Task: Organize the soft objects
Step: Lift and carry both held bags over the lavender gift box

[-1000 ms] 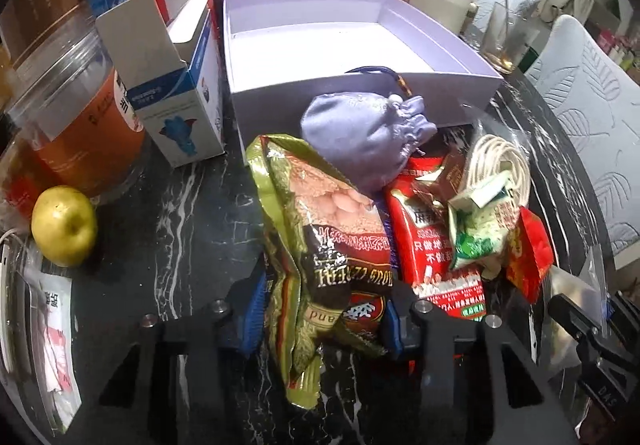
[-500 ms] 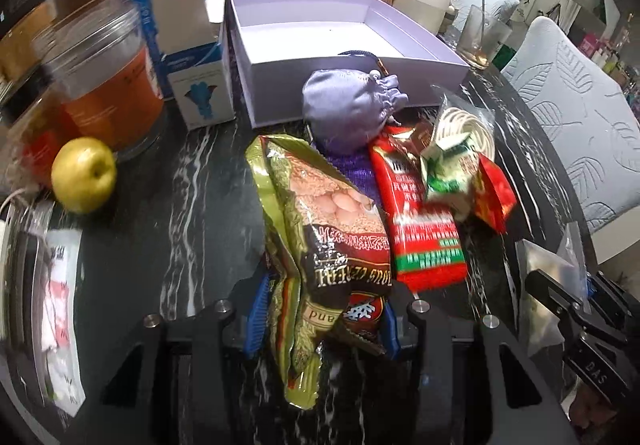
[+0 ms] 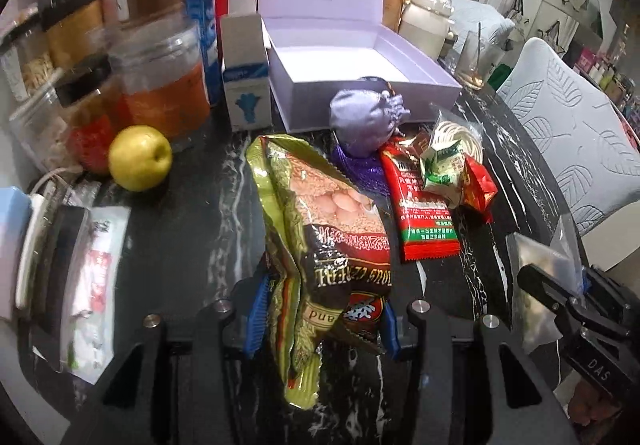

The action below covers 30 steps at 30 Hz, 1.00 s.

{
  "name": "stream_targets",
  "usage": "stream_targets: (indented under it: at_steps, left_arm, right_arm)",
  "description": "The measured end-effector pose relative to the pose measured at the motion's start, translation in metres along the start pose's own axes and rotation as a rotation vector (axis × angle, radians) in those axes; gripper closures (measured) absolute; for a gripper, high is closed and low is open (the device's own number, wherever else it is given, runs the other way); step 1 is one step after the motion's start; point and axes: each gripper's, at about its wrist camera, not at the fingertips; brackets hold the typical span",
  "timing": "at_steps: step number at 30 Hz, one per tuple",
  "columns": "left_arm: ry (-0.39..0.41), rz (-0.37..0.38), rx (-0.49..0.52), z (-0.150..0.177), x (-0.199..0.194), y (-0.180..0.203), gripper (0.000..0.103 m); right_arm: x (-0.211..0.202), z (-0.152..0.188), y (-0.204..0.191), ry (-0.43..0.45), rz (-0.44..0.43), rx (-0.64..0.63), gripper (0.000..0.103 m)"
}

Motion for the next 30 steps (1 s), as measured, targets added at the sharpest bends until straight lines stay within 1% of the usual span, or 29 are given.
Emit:
stream_targets:
  at_steps: [7, 11, 14, 21, 24, 30]
  left_arm:
    - [0.076, 0.017, 0.016, -0.007, -0.023, 0.001, 0.058]
    - [0.113, 0.037, 0.027, -0.020, -0.032, 0.004, 0.058]
    - [0.143, 0.045, 0.041, -0.029, -0.039, 0.007, 0.058]
    - [0.243, 0.027, 0.061, -0.060, -0.054, 0.015, 0.058]
    - [0.268, 0.043, 0.064, -0.076, -0.055, 0.020, 0.058]
    - [0.317, 0.062, 0.075, -0.104, -0.055, 0.028, 0.058]
  right_arm:
    - [-0.017, -0.014, -0.020, 0.069, -0.020, -0.071, 0.064]
    - [-0.022, -0.026, -0.027, 0.095, -0.042, -0.102, 0.064]
    - [-0.026, -0.034, -0.029, 0.121, -0.038, -0.123, 0.064]
    - [-0.035, -0.063, -0.030, 0.188, -0.037, -0.178, 0.064]
    - [-0.038, -0.079, -0.030, 0.227, -0.009, -0.225, 0.064]
    - [-0.040, -0.112, -0.025, 0.278, -0.031, -0.256, 0.064]
Point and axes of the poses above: each gripper's, at about its wrist camera, not at the fingertips, and x roughly the way its jaws point, y to its right, z to its underside
